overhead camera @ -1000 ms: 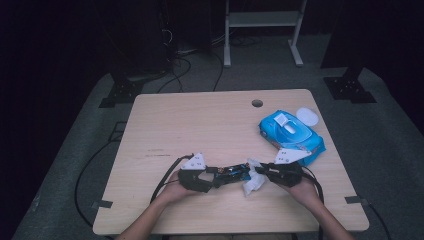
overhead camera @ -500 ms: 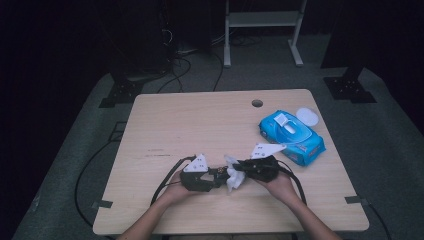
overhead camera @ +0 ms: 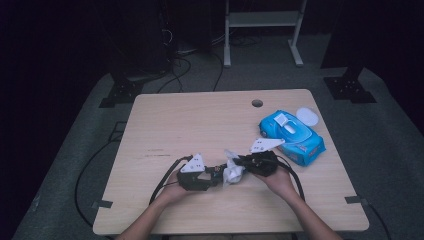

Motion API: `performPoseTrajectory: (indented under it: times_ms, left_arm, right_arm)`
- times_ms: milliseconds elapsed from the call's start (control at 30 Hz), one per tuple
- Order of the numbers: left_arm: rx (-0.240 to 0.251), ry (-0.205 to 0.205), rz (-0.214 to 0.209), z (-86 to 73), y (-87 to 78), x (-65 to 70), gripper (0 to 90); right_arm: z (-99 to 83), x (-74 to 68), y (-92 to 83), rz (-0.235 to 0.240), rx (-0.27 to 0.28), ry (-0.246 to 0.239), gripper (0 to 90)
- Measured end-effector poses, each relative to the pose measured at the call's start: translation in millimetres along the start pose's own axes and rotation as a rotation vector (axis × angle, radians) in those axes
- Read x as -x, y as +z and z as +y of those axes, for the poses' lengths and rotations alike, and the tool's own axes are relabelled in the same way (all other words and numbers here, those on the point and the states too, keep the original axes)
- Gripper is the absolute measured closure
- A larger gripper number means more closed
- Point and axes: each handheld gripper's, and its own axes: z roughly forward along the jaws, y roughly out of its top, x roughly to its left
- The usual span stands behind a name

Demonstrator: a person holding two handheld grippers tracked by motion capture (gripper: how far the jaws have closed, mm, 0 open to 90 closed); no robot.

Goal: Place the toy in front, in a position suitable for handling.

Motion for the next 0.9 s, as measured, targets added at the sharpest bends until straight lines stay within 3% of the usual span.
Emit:
performPoseTrajectory:
  times_ms: [100,267,500,700,800,900]
  left_arm:
    - [-0.002,0.008,0.003,1.2,1.2,0.0,58.1]
    - [0.0,0.006,0.001,1.0,1.6,-0.1,58.1]
    - [0.001,0.005,0.003,1.0,1.7,0.1,58.1]
    - [0.002,0.012,0.007,1.4,1.3,1.7,58.1]
    - [0.005,0.009,0.004,0.7,1.0,1.0,58.1]
    - [0.003,0.015,0.004,1.1,1.6,1.0,58.0]
  right_arm:
    - [1.9,1.2,-4.6,-0.036,-0.011,-0.006,84.5]
    - [13.8,-10.5,-1.9,0.036,0.035,0.012,84.5]
    - [21.6,-31.1,29.2,0.109,0.011,-0.024,84.5]
    - [15.6,-29.0,27.4,0.07,-0.001,-0.06,84.4]
    - [12.3,-25.7,20.3,0.017,-0.009,-0.078,84.5]
    - [10.2,-25.1,18.0,0.031,0.003,-0.048,84.5]
